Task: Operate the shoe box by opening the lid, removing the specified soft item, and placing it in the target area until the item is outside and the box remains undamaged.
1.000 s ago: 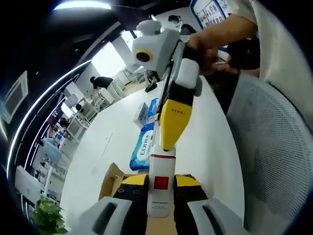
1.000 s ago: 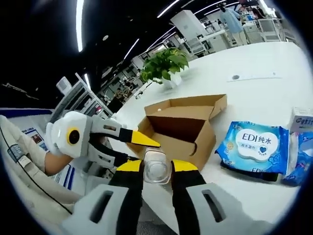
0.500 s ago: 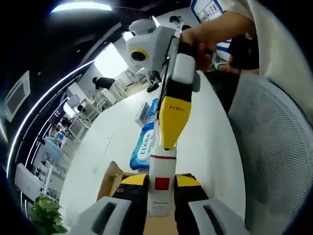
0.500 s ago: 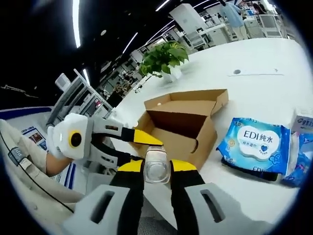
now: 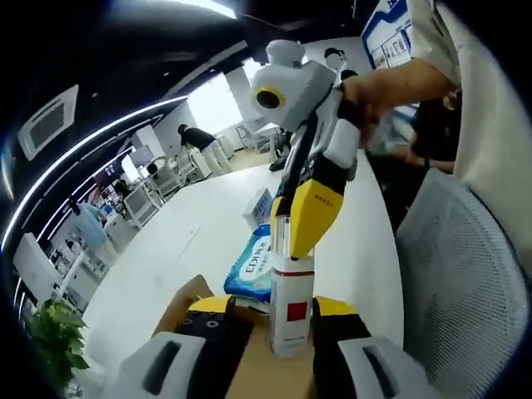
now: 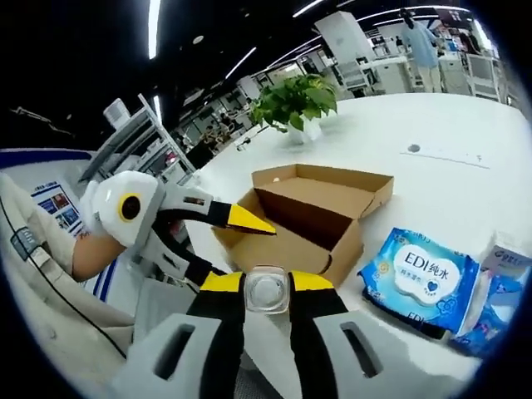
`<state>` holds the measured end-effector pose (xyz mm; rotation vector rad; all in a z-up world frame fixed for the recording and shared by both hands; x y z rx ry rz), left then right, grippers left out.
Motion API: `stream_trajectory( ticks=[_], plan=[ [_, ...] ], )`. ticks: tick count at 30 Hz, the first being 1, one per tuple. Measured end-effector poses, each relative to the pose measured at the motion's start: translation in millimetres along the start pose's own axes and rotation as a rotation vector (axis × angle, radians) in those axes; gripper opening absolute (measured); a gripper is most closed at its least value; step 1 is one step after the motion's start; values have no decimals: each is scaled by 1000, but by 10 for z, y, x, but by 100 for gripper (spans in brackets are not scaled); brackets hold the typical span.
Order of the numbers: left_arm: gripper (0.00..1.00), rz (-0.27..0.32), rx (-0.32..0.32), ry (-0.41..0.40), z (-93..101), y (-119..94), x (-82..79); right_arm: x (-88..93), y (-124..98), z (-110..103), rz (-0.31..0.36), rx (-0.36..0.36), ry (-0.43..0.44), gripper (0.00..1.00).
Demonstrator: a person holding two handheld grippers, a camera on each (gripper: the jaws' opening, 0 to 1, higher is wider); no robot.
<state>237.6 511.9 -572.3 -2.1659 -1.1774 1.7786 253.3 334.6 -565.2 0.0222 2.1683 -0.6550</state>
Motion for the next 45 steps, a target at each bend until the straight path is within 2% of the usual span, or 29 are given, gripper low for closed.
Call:
stream_trajectory(
  ticks=[3, 7, 14, 22, 28, 30, 35, 39, 42, 45],
  plan=[
    [45, 3, -34, -38, -29, -63, 25, -45, -40, 8, -2, 6, -30, 17],
    [46, 4, -56, -75, -48, -143, 81, -133, -101, 18, 3, 8, -61, 17],
    [54, -6, -108, -198, -59, -270, 227, -297, -194, 70, -18, 26, -151, 17],
    [65, -19, -164, -299, -77, -411, 375, -556, -336, 160, -80, 62, -322, 17],
    [79, -45, -240, -357, -128, -530, 518, -731, -433, 253, -134, 90, -455, 17],
    [80, -44, -254, -369, -138, -568, 543, -790, -464, 288, -170, 109, -494, 17],
    [83, -32, -298, -429, -189, -666, 618, -957, -477, 364, -195, 127, -556, 17],
    [85, -34, -314, -434, -196, -730, 633, -1039, -481, 441, -237, 142, -607, 17],
    [86, -48, -326, -442, -209, -787, 673, -1102, -477, 502, -283, 143, -693, 17],
    [88, -54, -337, -459, -220, -840, 707, -1148, -459, 534, -299, 144, -730, 17]
  ],
)
Point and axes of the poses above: the point that each gripper's makers call its tool centre point, and the gripper's own axes: y roughly forward along the fingers, z roughly to its right, x roughly out of its underside, the point moved 10 cm from there along -y, roughly backward along the fingers, and after that the axes turned 3 degrees about -x, right-handed, at the moved point
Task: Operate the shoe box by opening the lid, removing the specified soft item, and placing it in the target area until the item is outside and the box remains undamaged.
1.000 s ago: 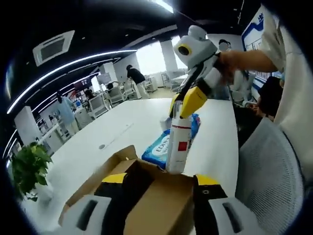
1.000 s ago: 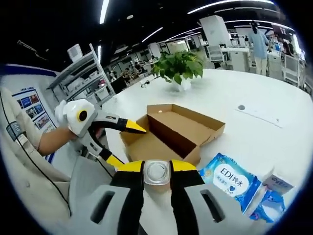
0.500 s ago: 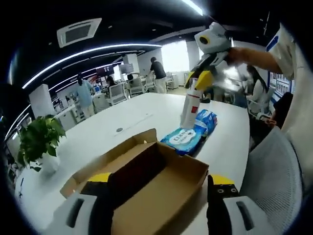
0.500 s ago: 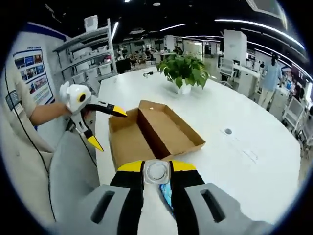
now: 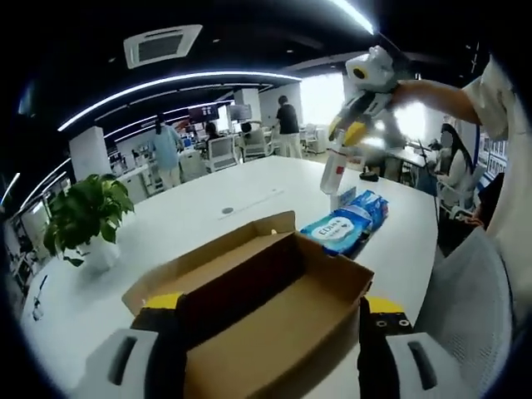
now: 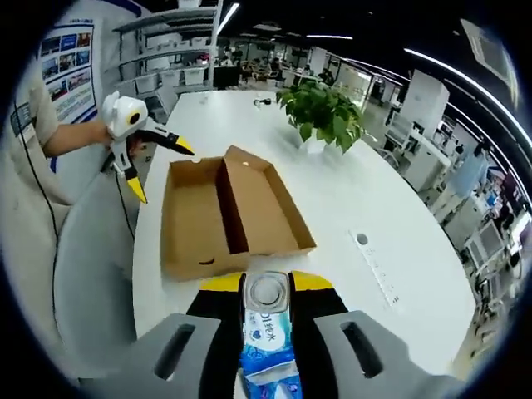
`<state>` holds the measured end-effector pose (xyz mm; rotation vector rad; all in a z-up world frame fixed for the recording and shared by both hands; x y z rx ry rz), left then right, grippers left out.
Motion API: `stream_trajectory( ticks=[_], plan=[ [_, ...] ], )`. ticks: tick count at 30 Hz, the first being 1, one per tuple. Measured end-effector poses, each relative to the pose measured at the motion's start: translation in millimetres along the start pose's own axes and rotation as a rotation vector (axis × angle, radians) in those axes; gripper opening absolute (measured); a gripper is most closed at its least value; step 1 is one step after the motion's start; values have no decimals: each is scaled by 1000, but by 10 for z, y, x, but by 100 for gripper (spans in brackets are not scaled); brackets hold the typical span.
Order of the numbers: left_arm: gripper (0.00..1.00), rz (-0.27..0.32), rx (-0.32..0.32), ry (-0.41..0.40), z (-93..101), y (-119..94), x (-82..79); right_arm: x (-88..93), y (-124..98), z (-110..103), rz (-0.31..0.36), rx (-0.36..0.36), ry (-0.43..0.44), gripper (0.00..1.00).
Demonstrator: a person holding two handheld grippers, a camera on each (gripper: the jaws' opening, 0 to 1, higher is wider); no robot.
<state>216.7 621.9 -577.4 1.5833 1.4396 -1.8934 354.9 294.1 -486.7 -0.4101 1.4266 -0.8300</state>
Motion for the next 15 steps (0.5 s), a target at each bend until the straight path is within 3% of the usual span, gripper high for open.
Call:
stream_trajectory(
  ticks=[11, 15],
  plan=[
    [91, -20, -66, -49, -176, -194, 101, 93, 171, 226, -48, -49, -37, 17],
    [92, -21, -88, -78, -224, -253, 162, 161, 273, 290, -59, -90, -106, 17]
  ],
)
Point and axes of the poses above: the point that each gripper's makers call its tool centre point, and the gripper's own axes: y roughly forward along the fingers, z roughly to its right, x roughly out of its underside, the point moved 10 cm from there along -y, roughly backward along the fingers, and after that the axes turned 3 degrees about -x, right-handed, at the moved point
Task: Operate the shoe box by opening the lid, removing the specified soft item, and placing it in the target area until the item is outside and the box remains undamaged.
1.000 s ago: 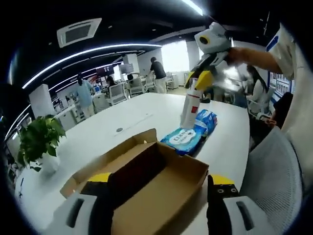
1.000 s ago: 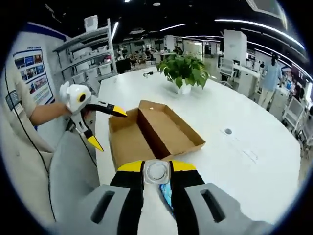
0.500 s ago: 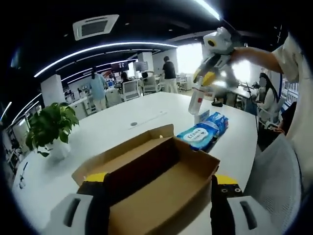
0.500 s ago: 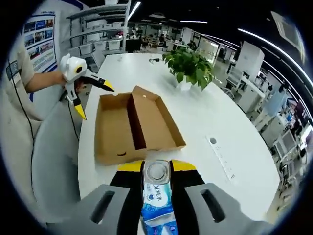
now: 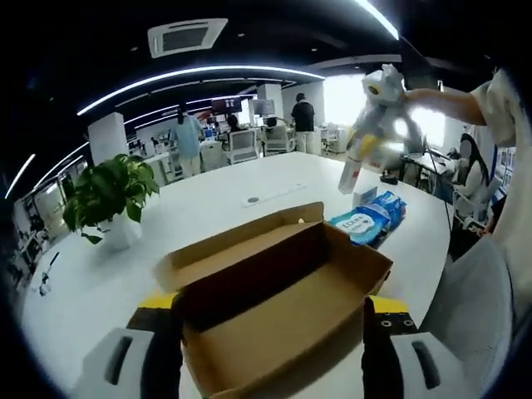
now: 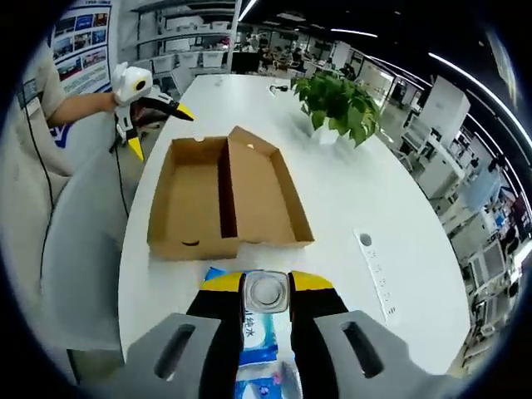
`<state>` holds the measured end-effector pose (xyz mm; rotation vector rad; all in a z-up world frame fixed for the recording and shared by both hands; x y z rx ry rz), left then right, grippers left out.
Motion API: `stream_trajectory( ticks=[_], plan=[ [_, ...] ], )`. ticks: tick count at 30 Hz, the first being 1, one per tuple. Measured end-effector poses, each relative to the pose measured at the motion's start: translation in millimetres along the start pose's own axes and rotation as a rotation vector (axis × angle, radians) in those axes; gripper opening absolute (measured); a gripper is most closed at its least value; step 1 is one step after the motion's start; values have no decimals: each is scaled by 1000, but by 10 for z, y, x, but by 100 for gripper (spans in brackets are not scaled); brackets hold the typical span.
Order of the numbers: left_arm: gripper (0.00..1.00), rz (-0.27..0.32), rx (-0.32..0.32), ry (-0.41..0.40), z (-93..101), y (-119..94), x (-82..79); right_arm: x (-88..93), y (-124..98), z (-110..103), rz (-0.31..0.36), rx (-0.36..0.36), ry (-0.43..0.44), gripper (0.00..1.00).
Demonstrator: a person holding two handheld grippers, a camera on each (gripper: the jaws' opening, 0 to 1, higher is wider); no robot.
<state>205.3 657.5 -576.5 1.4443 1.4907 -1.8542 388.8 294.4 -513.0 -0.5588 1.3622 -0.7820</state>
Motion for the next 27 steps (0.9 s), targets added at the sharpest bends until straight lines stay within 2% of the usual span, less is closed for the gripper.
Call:
stream_trajectory(
  ticks=[5, 12, 27],
  plan=[
    [92, -10, -21, -24, -54, -34, 56, 96, 135, 113, -20, -33, -24, 17],
    [92, -31, -45, -48, -130, -60, 145, 226, 335, 226, -52, -85, -103, 17],
    [93, -61, -75, -76, -263, -69, 251, 473, 599, 393, -121, -123, -98, 17]
  ],
)
Point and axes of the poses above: the point that each gripper's makers call its tool centre point, and the gripper's own axes: y roughly forward along the fingers, z roughly to its right, x roughly out of its underside, the point moved 10 cm from there along -y, roughly backward along the fingers, and after that the axes turned 3 degrees about -x, right-handed, at the moved point
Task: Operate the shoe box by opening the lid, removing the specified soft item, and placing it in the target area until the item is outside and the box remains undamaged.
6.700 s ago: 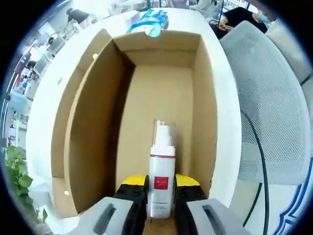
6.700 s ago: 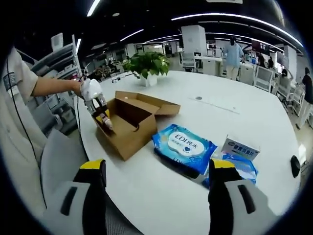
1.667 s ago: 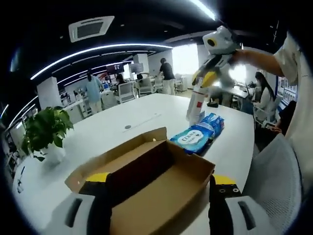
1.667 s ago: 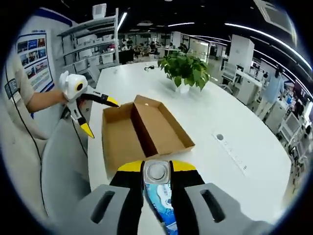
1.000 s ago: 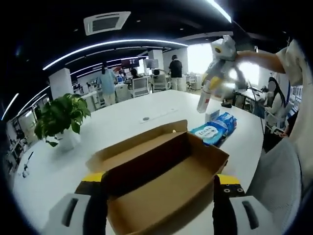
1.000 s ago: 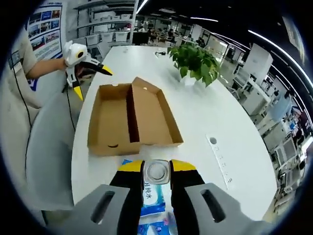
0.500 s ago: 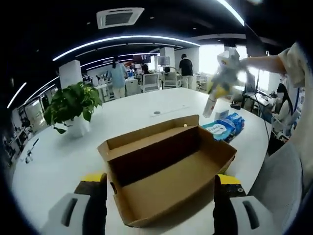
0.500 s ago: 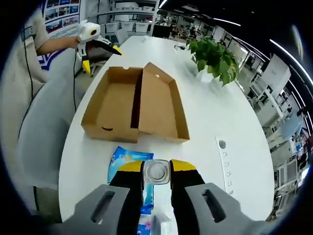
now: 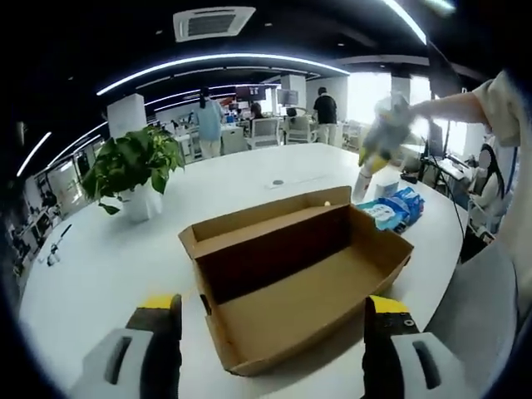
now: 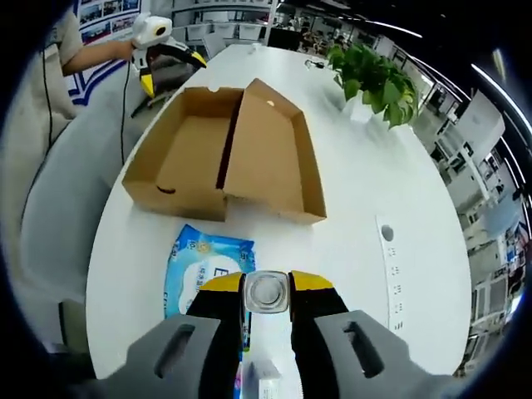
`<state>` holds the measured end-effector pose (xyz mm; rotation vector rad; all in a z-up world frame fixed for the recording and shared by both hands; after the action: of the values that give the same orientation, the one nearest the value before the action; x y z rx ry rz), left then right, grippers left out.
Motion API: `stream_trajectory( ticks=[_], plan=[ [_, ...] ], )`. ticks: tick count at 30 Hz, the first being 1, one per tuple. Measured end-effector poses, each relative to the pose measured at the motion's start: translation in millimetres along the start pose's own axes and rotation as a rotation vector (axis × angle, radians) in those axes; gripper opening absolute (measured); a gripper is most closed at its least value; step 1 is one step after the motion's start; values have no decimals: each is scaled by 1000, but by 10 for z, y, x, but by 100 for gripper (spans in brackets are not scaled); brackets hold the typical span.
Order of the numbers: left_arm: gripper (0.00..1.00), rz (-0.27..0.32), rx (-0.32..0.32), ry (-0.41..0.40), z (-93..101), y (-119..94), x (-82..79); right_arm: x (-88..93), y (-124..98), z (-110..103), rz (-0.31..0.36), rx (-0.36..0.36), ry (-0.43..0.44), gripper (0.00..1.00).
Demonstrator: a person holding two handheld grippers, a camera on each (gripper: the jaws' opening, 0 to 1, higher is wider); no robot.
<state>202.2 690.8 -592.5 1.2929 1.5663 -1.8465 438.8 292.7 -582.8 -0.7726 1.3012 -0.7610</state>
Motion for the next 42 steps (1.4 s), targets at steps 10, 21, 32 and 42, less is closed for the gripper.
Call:
stream_trajectory(
  ticks=[10, 21, 32, 42],
  plan=[
    [94, 2, -14, -23, -54, -21, 41, 102, 118, 12, -32, -27, 23, 17],
    [93, -19, -21, -41, -52, -16, 138, 183, 190, 11, -61, -42, 40, 18],
    [91, -40, -38, -51, -54, -2, 172, 213, 191, 56, -59, -34, 56, 18],
    [80, -59, -85, -82, -130, -13, 180, 217, 148, 92, -53, 2, 75, 24]
  ],
)
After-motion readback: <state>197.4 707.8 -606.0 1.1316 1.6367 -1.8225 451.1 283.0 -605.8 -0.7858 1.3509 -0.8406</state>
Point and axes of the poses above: the point that each gripper's makers call its tool centre point, and the gripper's own axes: y roughly forward along the fingers, z roughly to its right, x roughly out of its underside, the point moved 10 cm from there along -y, roughly backward along the fingers, and after that the axes turned 3 degrees about -x, right-handed, at the moved point
